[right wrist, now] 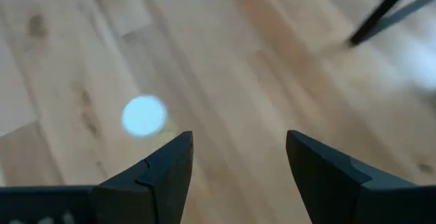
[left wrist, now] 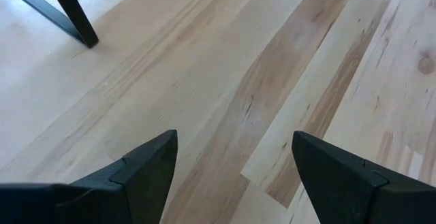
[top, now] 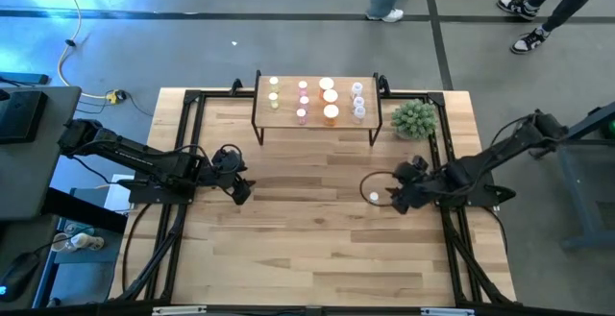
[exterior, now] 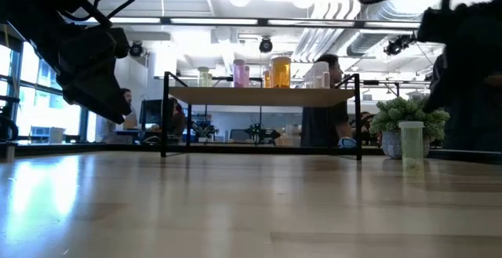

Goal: Pick and place medicine bottles onto shelf by color
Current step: Put the green pill bottle aligned with the other green pill bottles on the shelf

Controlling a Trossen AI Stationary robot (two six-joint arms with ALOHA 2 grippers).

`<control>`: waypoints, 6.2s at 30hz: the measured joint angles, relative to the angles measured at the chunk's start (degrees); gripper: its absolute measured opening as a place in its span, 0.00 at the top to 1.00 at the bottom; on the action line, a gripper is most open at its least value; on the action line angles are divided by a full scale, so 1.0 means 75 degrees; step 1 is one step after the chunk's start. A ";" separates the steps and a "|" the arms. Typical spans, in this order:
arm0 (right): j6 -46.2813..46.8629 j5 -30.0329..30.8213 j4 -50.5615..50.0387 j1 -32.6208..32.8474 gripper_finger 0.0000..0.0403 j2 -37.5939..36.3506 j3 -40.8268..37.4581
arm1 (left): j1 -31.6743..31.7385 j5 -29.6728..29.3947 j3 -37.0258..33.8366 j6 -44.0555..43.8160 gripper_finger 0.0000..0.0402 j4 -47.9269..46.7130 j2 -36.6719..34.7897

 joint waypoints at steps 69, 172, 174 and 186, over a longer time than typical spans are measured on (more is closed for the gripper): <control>0.0218 0.3062 0.8108 0.2065 0.71 0.5370 -0.1770 | 0.0000 -0.0018 0.0000 0.0000 0.30 0.0577 0.0000; -0.4907 -0.1390 0.8391 -0.1808 0.80 0.5821 0.2235 | 0.0501 0.1897 0.2311 0.5144 0.74 0.8734 0.5627; -0.4907 -0.1390 0.8389 -0.1808 0.79 0.5821 0.2235 | 0.0501 0.1897 0.2311 0.5144 0.74 0.8734 0.5627; -0.4720 -0.1370 0.8267 -0.1811 0.61 0.5821 0.2235 | 0.0497 0.1840 0.2311 0.5136 0.74 0.8741 0.5627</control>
